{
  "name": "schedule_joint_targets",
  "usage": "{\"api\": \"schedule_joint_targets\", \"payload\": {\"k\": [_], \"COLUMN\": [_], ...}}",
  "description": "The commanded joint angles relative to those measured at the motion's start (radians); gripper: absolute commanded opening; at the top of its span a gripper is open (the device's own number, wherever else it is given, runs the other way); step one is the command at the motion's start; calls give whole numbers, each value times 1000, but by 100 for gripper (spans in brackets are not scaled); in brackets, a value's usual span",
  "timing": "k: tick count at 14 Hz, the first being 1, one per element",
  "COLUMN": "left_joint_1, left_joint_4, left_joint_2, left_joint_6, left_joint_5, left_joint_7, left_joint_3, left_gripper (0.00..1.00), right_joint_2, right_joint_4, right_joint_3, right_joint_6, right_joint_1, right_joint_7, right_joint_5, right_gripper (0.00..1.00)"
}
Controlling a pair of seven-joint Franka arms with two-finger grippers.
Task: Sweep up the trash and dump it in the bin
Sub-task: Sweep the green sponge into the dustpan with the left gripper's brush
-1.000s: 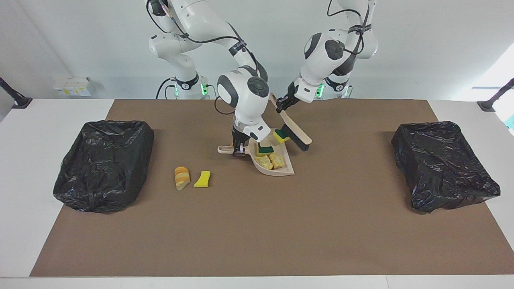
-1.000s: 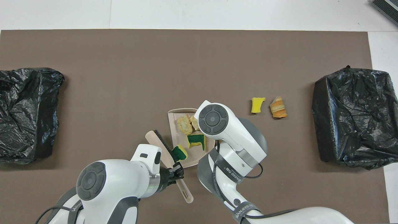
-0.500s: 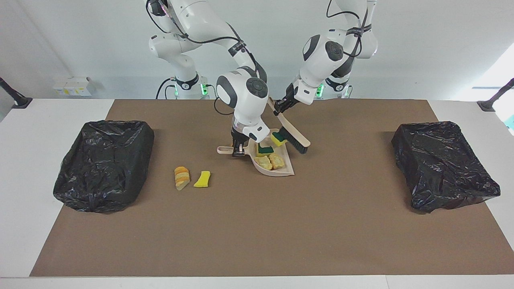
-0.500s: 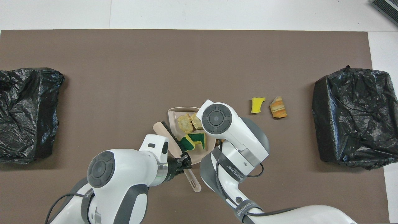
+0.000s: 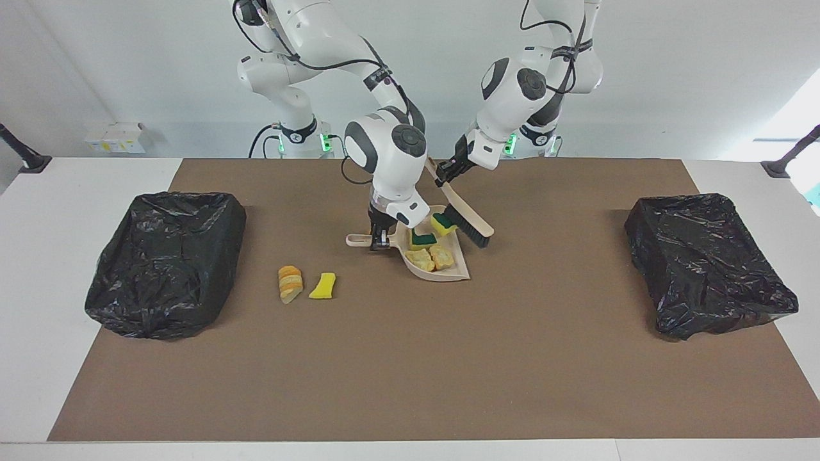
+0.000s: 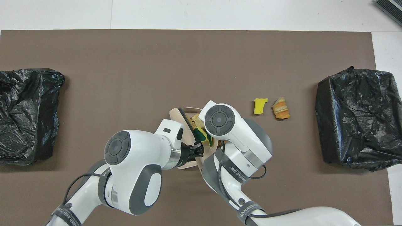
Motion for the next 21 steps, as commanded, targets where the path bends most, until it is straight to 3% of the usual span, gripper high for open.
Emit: {"api": "schedule_joint_targets", "payload": {"k": [1,9,14,17,21], "left_joint_1": [33,124,141,161,197], "left_joint_4": [87,193,324,328,353], "left_joint_2": [64,133,199,196,153], "left_joint_6": [-9,-41,-109,-116,-228], "left_joint_5": [62,257,350,355,399], "left_joint_7": [38,162,165,205,239], "left_joint_3": [5,5,8,11,13], "left_gripper": [0,0,0,0,0], "right_joint_2": [-3,-3,-5,-3,-6], "right_joint_4": [-24,-26,-26,-21,2], "right_joint_3": [8,8,9,8,8], "right_joint_6": [48,47,47,41,11], "right_joint_1": [-15,-15,-15,-15,-15], "right_joint_7": [2,2,2,2,-4], "right_joint_5": [11,11,11,11,11], "right_gripper": [0,0,0,0,0]}}
